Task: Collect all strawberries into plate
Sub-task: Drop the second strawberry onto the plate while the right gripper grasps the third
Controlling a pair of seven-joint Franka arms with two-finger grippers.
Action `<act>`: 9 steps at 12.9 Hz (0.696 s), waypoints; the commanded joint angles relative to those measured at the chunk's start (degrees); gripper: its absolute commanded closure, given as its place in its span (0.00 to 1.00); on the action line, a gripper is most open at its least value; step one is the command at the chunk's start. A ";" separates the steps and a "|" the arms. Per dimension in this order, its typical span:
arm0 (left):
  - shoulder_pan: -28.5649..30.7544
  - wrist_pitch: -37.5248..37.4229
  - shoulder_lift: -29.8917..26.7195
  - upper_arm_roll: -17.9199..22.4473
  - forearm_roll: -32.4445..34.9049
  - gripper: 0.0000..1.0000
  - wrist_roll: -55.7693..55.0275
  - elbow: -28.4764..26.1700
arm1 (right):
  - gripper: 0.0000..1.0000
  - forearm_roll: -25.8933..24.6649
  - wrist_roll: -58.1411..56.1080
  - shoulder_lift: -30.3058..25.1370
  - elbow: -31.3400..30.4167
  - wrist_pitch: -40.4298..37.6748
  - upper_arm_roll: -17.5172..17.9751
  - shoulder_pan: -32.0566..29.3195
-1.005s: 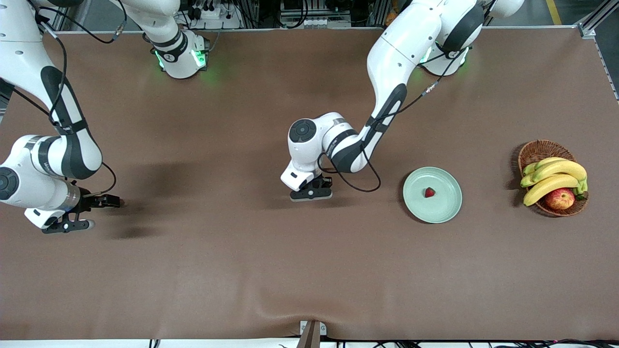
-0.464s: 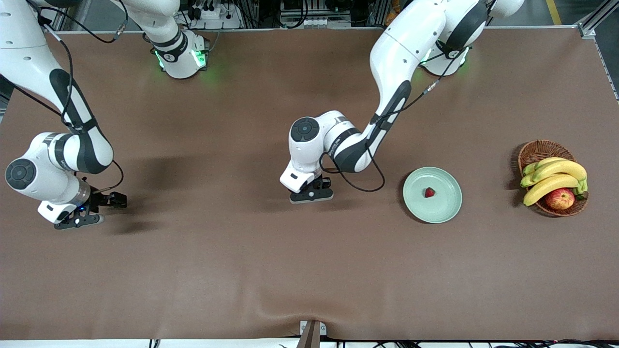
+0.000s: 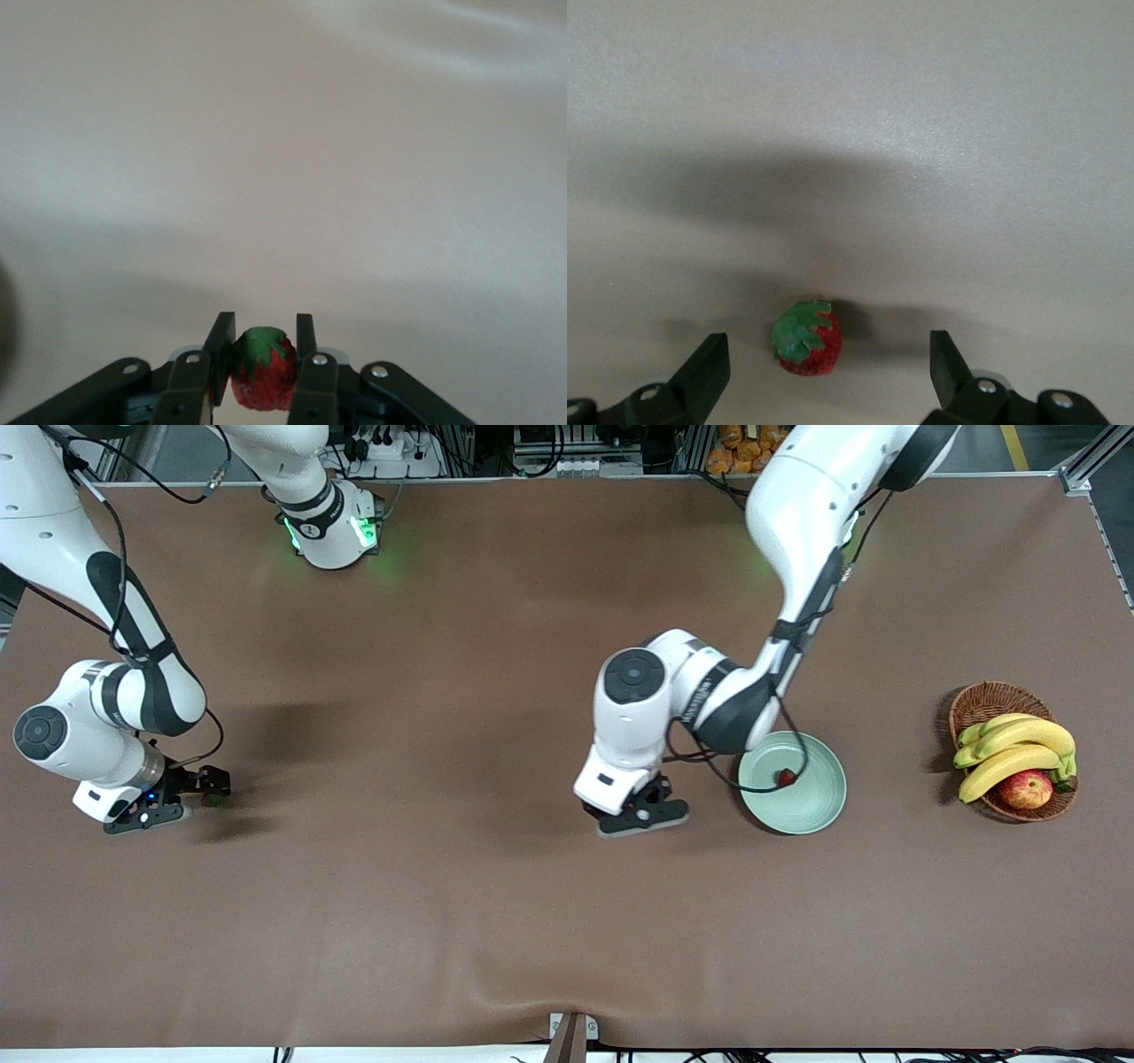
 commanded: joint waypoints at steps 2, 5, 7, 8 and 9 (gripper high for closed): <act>12.38 -0.16 -8.87 -6.91 -1.17 1.00 11.10 -12.31 | 0.00 -1.28 -0.53 -0.33 -1.33 2.34 1.08 -0.95; 22.06 -0.16 -12.13 -11.22 -1.08 1.00 20.43 -19.44 | 0.00 -1.28 -0.36 0.29 -1.24 2.97 1.08 -1.04; 25.94 -0.16 -12.93 -12.11 -1.08 1.00 25.09 -22.43 | 0.00 -1.28 -0.36 0.29 -1.24 2.97 1.08 -0.95; 27.26 -0.16 -12.93 -12.11 -1.08 1.00 27.81 -23.67 | 0.00 -1.28 -0.53 0.29 -1.24 2.97 1.08 -0.86; 28.58 0.19 -12.58 -12.11 -1.08 0.99 30.02 -24.55 | 0.05 -1.28 -0.36 0.29 -1.24 2.97 1.08 -0.95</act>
